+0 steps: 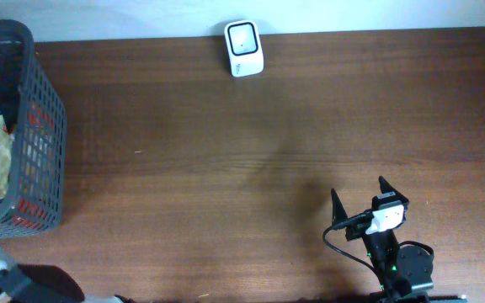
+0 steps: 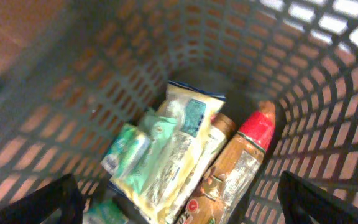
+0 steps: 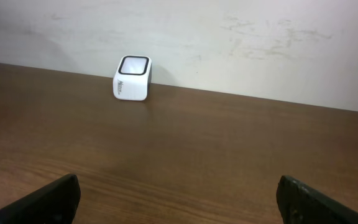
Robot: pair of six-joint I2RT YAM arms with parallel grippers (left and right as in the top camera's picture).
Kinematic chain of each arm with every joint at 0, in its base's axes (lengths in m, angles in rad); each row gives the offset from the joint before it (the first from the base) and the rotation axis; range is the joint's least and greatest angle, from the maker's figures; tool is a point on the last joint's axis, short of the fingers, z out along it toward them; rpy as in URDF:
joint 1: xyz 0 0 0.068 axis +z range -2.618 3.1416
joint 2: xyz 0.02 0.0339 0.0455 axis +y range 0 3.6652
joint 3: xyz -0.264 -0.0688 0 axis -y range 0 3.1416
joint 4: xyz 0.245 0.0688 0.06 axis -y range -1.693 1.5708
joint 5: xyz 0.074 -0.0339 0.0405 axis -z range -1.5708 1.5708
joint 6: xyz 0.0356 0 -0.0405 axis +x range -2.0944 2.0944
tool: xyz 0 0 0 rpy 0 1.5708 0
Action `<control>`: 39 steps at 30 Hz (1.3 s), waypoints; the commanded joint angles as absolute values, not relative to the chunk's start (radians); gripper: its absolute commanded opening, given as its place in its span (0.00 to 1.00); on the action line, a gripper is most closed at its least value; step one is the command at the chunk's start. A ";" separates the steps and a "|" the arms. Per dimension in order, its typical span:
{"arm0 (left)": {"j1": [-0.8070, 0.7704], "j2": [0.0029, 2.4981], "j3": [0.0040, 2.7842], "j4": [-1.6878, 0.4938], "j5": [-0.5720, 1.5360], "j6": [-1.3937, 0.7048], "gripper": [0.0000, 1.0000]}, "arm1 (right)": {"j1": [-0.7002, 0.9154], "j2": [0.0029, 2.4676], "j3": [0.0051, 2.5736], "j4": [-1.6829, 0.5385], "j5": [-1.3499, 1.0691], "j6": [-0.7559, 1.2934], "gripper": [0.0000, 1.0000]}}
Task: Scan the item barcode
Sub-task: 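Reach the left gripper into the grey basket and grasp the spaghetti package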
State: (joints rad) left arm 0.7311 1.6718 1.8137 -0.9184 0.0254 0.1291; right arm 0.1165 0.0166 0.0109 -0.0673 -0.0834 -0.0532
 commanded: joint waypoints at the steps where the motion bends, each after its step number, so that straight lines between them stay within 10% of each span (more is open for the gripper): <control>1: 0.736 1.769 1.814 -0.918 0.144 0.346 0.99 | 0.111 0.013 0.006 -0.072 -0.090 -0.052 0.99; 12: 0.760 2.200 1.813 -1.015 0.456 0.555 0.84 | 0.111 0.013 0.006 -0.072 -0.089 -0.052 0.99; 19: 0.760 2.245 1.813 -0.989 0.422 0.555 0.42 | 0.111 0.013 0.006 -0.072 -0.089 -0.052 0.99; 21: 0.762 2.268 1.814 -0.987 0.422 0.554 0.00 | 0.111 0.013 0.006 -0.072 -0.089 -0.052 0.99; 39: 0.658 1.561 2.228 -0.991 0.645 0.060 0.00 | 0.111 0.013 0.006 -0.072 -0.089 -0.052 0.99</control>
